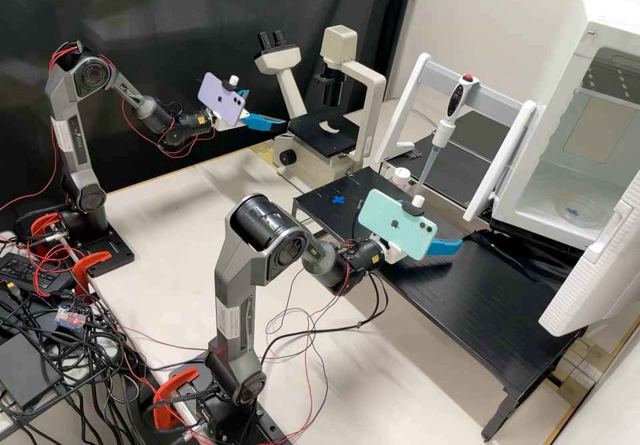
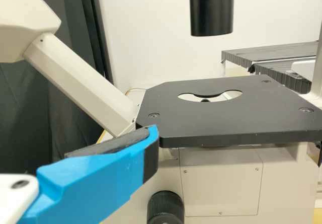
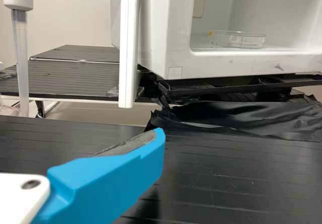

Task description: Move the petri dish to the microscope

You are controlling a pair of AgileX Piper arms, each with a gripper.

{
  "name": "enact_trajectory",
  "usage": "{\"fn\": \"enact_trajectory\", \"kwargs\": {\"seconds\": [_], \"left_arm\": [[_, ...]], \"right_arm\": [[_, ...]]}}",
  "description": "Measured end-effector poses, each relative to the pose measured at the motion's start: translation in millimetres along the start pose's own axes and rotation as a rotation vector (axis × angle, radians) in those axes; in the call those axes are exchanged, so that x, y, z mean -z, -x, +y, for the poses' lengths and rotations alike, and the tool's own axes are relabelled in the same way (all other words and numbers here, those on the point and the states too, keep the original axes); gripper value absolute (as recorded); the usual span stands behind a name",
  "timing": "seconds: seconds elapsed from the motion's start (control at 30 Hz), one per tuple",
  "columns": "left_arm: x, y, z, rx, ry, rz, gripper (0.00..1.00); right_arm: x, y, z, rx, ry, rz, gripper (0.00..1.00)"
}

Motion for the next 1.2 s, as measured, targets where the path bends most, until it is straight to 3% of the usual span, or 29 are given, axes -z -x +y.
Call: {"fn": "enact_trajectory", "kwargs": {"seconds": [0.33, 0.53, 0.8, 1.07, 1.2], "left_arm": [[0, 0, 0.0, 0.000, 0.000, 0.000, 1.00], [0, 0, 0.0, 0.000, 0.000, 0.000, 1.00], [0, 0, 0.0, 0.000, 0.000, 0.000, 1.00], [0, 0, 0.0, 0.000, 0.000, 0.000, 1.00], [0, 0, 0.0, 0.000, 0.000, 0.000, 1.00]], "right_arm": [[-2, 0, 2, -0.005, 0.000, -0.006, 1.00], [-19, 3, 15, -0.052, -0.020, -0.056, 1.00], [-49, 6, 50, -0.159, -0.082, -0.116, 1.00], [-57, -28, 85, -0.262, -0.085, -0.118, 1.00], [-58, -52, 99, -0.272, -0.080, -0.126, 1.00]]}}
